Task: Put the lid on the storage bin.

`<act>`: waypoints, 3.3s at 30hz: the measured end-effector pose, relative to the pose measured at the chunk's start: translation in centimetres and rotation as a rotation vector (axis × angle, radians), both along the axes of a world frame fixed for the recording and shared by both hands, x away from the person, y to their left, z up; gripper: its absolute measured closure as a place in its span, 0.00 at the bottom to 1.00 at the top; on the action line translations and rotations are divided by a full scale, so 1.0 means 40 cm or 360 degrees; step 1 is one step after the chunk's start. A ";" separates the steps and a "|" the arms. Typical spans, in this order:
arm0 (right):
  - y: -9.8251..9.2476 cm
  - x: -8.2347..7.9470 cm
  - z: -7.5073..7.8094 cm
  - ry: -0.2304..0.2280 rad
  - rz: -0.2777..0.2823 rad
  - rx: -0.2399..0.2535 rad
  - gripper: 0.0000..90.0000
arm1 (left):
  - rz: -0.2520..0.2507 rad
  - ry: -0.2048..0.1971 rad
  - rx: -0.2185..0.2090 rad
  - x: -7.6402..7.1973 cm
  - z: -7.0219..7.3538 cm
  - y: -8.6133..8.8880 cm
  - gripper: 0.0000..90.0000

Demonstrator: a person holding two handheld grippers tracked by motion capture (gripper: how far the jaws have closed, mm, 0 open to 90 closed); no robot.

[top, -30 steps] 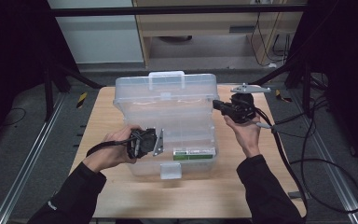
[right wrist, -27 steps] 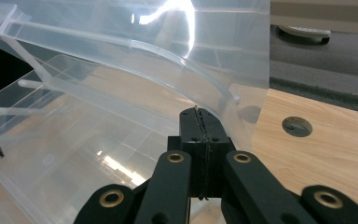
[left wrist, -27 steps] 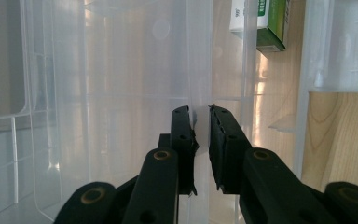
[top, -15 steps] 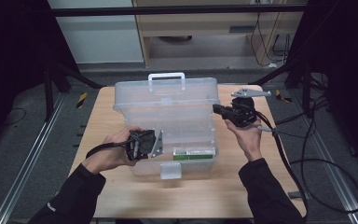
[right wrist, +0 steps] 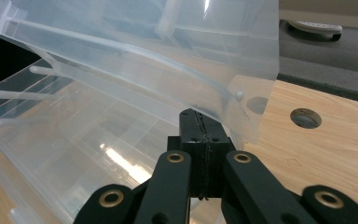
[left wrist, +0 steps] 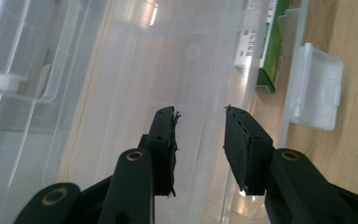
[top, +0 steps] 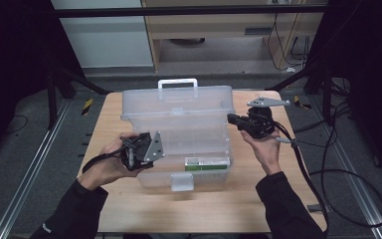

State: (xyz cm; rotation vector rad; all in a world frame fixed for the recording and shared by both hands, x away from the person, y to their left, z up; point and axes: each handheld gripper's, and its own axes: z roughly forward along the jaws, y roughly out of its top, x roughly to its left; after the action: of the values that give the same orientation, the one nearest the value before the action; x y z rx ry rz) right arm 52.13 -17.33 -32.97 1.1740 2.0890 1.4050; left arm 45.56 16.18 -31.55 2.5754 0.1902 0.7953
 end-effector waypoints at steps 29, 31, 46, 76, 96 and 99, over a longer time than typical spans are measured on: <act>-0.004 -0.027 -0.019 0.0011 0.0035 -0.0022 1.00 | 0.0758 -0.0007 -0.0699 0.037 -0.038 0.200 0.98; -0.005 -0.033 -0.022 0.0010 0.0041 -0.0030 1.00 | 0.0788 -0.0002 -0.0731 0.039 -0.043 0.208 0.98; -0.008 -0.082 -0.065 0.0038 0.0081 -0.0114 1.00 | 0.0850 0.0033 -0.0810 0.026 -0.094 0.231 0.98; -0.038 -0.135 -0.136 0.0055 0.0033 -0.0204 1.00 | 0.0852 0.0060 -0.0768 -0.022 -0.164 0.234 0.98; -0.051 -0.144 -0.170 0.0073 -0.0009 -0.0290 1.00 | 0.0948 0.0139 -0.0652 -0.028 -0.238 0.266 0.97; -0.071 -0.139 -0.180 0.0076 -0.0061 -0.0293 0.99 | 0.1015 0.0129 -0.0682 -0.020 -0.241 0.283 0.95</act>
State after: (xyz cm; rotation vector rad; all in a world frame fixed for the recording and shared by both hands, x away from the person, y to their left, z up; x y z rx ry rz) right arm 46.55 -20.18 -40.19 1.1766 2.1635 1.1505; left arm 44.75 27.52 -41.18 2.1350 1.1163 0.7492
